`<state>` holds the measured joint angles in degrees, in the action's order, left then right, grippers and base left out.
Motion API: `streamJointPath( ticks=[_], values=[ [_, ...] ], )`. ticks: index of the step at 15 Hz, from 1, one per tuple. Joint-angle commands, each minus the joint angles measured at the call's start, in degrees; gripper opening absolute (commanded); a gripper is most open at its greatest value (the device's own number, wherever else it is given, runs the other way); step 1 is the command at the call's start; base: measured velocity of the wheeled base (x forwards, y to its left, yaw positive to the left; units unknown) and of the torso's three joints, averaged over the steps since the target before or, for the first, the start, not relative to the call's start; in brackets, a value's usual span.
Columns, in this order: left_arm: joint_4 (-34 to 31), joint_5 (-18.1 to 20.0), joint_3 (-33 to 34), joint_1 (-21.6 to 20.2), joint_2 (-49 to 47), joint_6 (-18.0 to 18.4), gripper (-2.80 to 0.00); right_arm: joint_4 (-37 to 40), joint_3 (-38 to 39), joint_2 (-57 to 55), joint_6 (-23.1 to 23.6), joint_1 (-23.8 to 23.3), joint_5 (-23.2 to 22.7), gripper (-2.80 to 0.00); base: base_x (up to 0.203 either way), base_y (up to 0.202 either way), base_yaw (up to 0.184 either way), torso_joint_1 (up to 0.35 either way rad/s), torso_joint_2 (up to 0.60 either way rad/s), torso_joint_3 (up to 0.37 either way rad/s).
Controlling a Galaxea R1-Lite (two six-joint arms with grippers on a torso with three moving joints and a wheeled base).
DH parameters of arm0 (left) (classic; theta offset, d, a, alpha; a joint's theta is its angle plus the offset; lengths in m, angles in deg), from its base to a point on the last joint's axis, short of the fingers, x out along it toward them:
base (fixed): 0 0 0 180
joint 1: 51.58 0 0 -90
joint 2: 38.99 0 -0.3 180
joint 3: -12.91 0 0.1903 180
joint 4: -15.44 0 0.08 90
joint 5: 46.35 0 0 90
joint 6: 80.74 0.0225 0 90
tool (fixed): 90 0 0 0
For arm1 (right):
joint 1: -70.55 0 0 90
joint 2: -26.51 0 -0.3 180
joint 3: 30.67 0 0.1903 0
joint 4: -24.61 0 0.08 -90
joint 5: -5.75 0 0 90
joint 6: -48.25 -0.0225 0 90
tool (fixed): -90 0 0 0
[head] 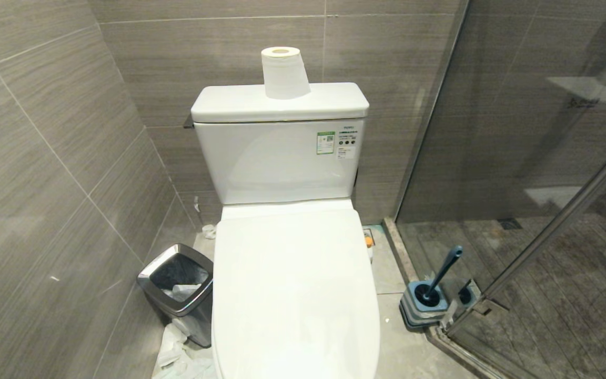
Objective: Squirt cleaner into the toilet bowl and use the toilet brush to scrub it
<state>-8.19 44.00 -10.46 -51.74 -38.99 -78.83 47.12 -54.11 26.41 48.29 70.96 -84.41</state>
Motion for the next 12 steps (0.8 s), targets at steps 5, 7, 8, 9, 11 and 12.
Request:
streamJointPath(
  ticks=[5, 7, 8, 9, 11, 12],
  values=[
    [0.00, 0.00, 0.00, 0.00, -0.09, 0.02, -2.80, -0.03, -0.01, -0.08, 0.05, 0.02, -0.02, -2.80, 0.000, 0.000, 0.000, 0.000, 0.00, 0.000],
    [0.00, 0.00, 0.00, 0.02, -0.09, 0.02, -2.80, -0.03, -0.01, -0.08, 0.05, 0.02, -0.02, -2.80, 0.000, 0.000, 0.000, 0.000, 0.00, 0.000],
    [0.00, 0.00, 0.00, -0.02, -0.09, 0.02, -2.80, -0.03, -0.01, -0.08, 0.05, 0.02, -0.02, -2.80, 0.000, 0.000, 0.000, 0.000, 0.00, 0.000],
    [0.00, 0.00, 0.00, -0.02, -0.09, 0.02, -2.80, -0.03, 0.06, -0.08, 0.05, 0.02, -0.02, -2.80, 0.000, 0.000, 0.000, 0.000, 0.00, 0.000],
    [0.00, 0.00, 0.00, -0.02, -0.09, 0.02, -2.80, -0.03, -0.01, -0.08, 0.05, 0.02, -0.02, -2.80, 0.000, 0.000, 0.000, 0.000, 0.00, 0.000],
    [0.00, 0.00, 0.00, -0.02, -0.09, 0.02, -2.80, -0.03, -0.01, -0.08, 0.05, 0.02, -0.02, -2.80, 0.000, 0.000, 0.000, 0.000, 0.00, 0.000]
  ],
)
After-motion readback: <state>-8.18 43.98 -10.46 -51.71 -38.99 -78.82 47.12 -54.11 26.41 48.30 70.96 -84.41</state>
